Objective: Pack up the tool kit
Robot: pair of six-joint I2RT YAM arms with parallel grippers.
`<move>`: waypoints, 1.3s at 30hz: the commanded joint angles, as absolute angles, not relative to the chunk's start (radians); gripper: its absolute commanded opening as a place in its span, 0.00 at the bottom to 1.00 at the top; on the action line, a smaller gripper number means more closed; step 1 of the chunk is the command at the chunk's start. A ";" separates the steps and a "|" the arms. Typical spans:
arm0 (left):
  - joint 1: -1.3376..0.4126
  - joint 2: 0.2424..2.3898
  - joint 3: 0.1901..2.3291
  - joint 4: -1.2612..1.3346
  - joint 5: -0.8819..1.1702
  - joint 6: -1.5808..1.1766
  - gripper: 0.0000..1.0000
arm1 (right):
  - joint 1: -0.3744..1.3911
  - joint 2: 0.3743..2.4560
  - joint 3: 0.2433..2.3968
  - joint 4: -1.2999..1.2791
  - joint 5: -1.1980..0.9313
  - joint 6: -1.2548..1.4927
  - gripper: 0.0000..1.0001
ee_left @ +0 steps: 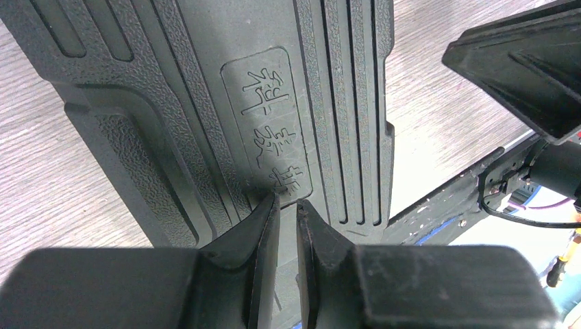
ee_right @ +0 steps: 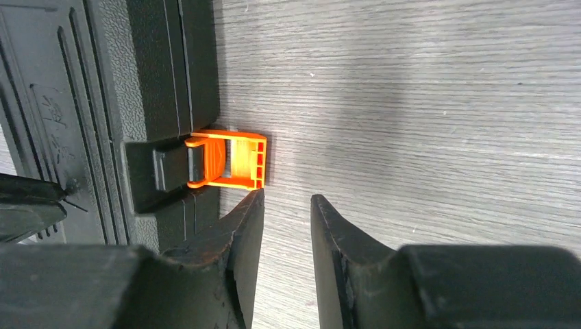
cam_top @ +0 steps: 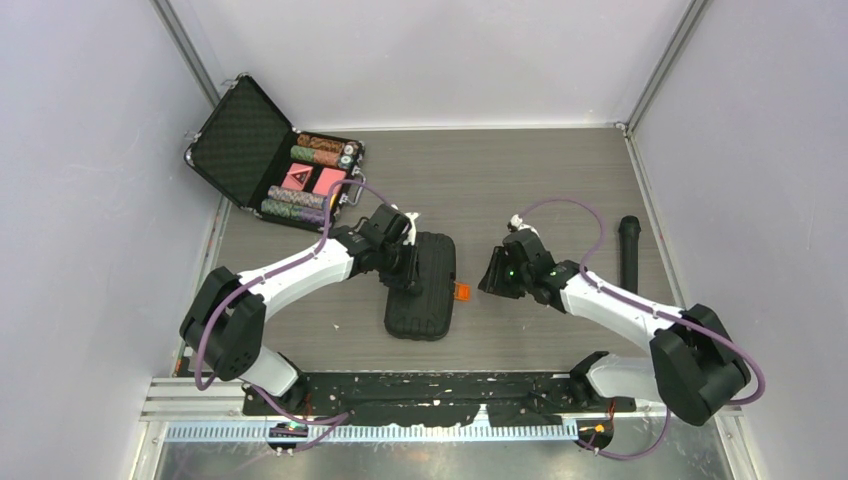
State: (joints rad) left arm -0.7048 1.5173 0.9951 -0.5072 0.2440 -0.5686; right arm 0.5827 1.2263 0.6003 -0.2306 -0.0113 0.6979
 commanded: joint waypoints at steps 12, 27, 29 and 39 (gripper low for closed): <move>-0.718 1.536 0.967 -0.553 0.197 -0.559 0.19 | 0.652 1.419 0.706 -0.144 -0.054 0.835 0.42; -0.678 1.513 0.950 -0.591 0.169 -0.488 0.19 | 0.612 1.271 0.585 0.078 -0.210 0.198 0.59; -0.660 1.518 0.949 -0.603 0.153 -0.471 0.19 | 0.611 1.252 0.520 0.190 -0.262 0.111 0.62; -0.556 1.548 0.983 -0.684 0.070 -0.349 0.19 | 0.636 1.305 0.252 0.785 -0.352 -0.102 0.72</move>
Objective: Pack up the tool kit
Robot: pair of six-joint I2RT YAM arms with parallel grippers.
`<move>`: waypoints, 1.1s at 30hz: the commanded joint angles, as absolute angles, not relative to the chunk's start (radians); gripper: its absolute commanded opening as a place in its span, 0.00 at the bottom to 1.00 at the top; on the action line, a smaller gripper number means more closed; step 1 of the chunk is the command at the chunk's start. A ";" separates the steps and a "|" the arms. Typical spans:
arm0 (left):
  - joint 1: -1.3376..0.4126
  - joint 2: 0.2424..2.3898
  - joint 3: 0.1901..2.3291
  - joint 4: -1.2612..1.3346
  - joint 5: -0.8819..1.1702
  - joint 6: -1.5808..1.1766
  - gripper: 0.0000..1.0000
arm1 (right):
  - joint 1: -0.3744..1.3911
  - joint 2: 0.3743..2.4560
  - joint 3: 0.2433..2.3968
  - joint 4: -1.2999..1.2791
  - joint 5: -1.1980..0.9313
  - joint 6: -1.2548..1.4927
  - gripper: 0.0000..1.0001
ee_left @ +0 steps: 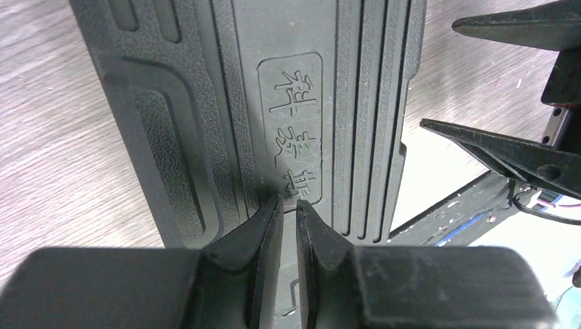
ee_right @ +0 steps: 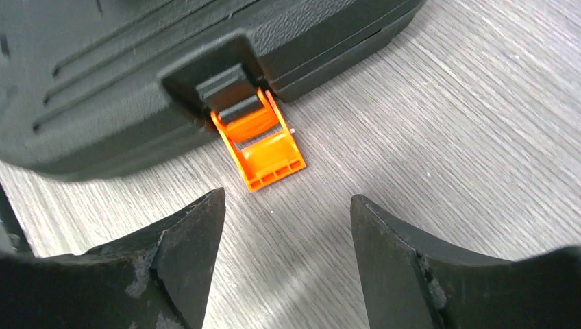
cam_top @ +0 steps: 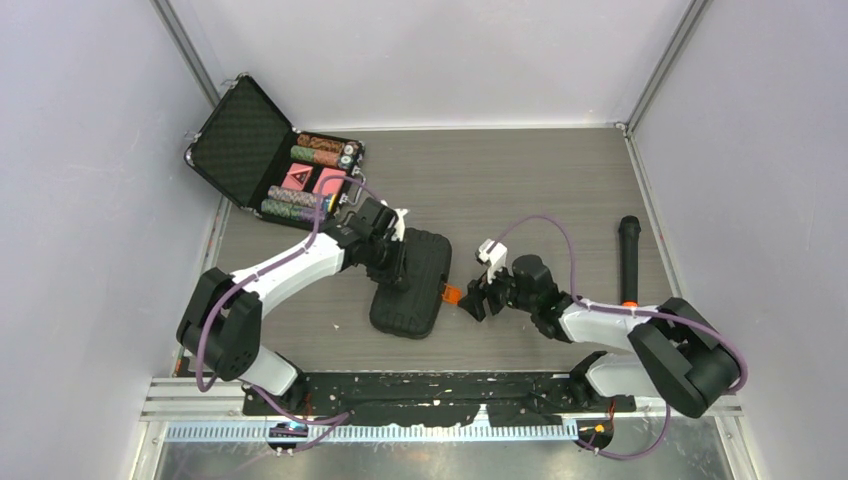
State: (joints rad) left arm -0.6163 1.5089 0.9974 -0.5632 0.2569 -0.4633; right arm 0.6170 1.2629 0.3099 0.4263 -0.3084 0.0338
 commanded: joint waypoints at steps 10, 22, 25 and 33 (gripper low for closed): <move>-0.543 1.547 0.992 -0.677 0.099 -0.353 0.19 | 0.779 1.588 0.170 1.204 -0.229 -0.262 0.72; -0.543 1.532 0.976 -0.660 0.126 -0.369 0.19 | 0.821 1.784 0.206 1.325 -0.161 -0.281 0.64; -0.542 1.530 0.976 -0.659 0.128 -0.370 0.19 | 0.821 1.812 0.214 1.328 -0.181 -0.280 0.57; -0.544 1.526 0.974 -0.653 0.134 -0.375 0.19 | 0.821 1.702 0.219 1.204 -0.214 -0.278 0.22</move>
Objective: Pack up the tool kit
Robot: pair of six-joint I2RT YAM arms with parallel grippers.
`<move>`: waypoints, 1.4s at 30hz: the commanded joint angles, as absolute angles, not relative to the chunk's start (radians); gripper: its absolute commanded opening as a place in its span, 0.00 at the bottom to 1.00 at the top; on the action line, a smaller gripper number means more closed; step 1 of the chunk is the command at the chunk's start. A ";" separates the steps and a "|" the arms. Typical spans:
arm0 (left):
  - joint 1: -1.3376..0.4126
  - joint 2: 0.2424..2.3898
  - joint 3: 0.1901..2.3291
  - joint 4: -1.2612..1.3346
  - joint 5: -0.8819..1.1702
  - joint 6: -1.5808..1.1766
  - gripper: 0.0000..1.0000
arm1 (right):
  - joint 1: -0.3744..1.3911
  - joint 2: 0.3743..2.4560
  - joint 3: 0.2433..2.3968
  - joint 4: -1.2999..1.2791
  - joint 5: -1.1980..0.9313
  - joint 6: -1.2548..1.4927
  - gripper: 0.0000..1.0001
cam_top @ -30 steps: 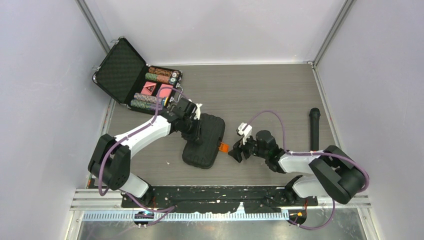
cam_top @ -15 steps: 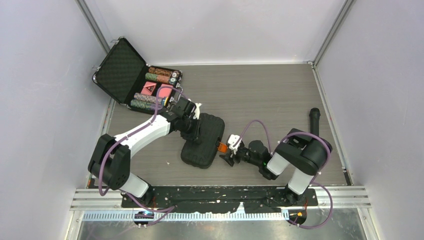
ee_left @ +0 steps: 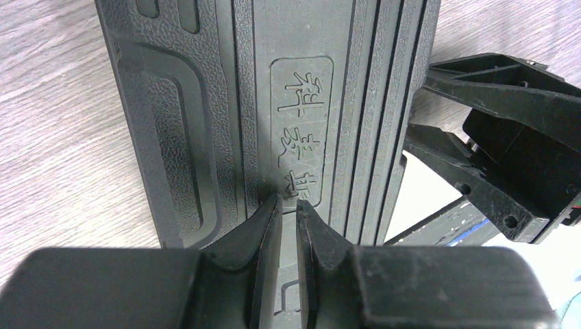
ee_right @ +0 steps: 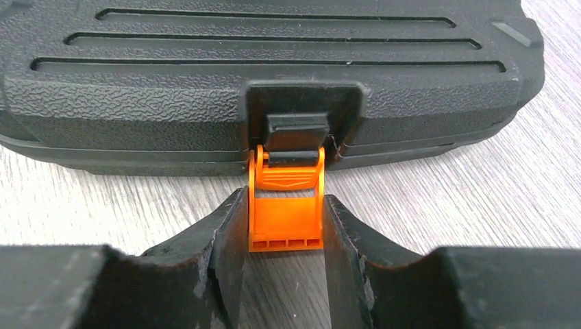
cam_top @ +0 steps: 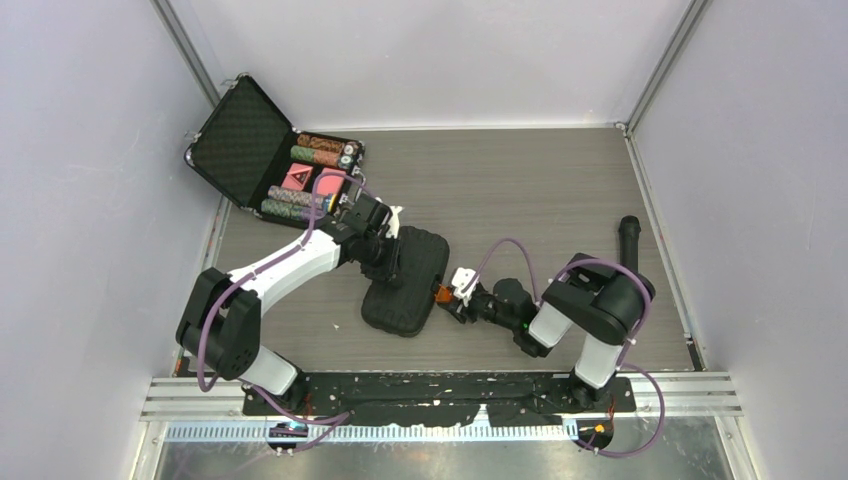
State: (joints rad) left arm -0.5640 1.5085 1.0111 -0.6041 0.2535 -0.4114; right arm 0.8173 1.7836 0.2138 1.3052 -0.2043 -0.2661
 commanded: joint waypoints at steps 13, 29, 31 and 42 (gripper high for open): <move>-0.544 1.537 0.977 -0.653 0.139 -0.371 0.19 | 0.821 1.342 0.421 0.508 -0.297 -0.327 0.17; -0.544 1.538 0.982 -0.646 0.160 -0.376 0.19 | 0.821 1.360 0.737 0.177 -0.358 -0.190 0.28; -0.546 1.539 0.984 -0.644 0.164 -0.377 0.19 | 0.821 1.377 0.784 0.122 -0.366 -0.164 0.30; -0.546 1.528 0.976 -0.639 0.169 -0.382 0.19 | 0.816 1.460 0.904 0.040 -0.290 -0.033 0.29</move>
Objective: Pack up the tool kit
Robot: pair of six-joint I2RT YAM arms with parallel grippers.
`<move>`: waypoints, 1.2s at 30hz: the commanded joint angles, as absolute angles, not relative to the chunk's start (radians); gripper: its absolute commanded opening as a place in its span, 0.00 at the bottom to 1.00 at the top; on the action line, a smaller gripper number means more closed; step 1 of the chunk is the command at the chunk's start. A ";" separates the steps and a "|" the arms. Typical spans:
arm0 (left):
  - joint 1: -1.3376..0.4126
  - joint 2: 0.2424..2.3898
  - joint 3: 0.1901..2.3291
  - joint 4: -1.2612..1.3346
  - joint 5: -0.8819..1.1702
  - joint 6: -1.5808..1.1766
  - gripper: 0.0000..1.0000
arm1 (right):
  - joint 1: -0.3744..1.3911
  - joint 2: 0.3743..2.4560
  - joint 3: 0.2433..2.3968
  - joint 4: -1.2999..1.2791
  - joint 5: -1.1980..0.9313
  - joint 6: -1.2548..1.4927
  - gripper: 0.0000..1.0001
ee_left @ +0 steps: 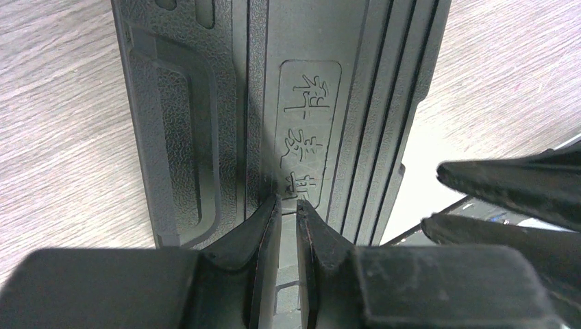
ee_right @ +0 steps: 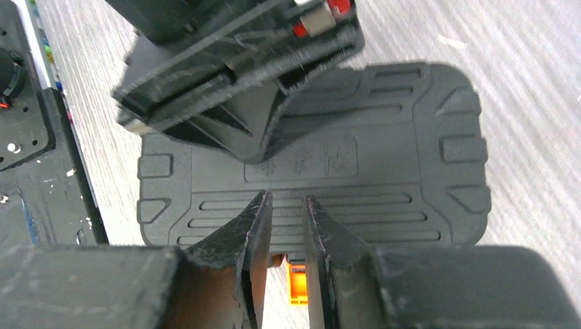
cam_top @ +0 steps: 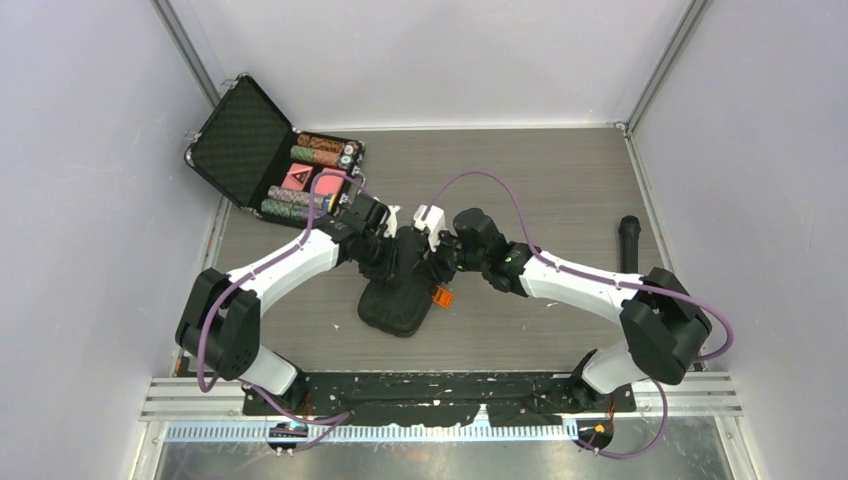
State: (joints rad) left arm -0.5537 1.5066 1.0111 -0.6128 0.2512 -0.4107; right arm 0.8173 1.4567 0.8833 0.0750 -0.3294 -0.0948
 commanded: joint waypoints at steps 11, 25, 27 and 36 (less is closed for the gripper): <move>-0.546 1.530 1.000 -0.643 0.155 -0.376 0.20 | 0.715 1.379 0.573 0.294 -0.258 0.027 0.40; -0.555 1.523 0.992 -0.661 0.134 -0.359 0.20 | 0.609 1.640 0.595 0.517 -0.596 0.013 0.38; -0.555 1.526 0.992 -0.667 0.125 -0.352 0.20 | 0.607 1.665 0.606 0.505 -0.645 0.008 0.38; -0.554 1.531 1.005 -0.678 0.100 -0.339 0.20 | 0.604 1.682 0.636 0.365 -0.842 0.010 0.35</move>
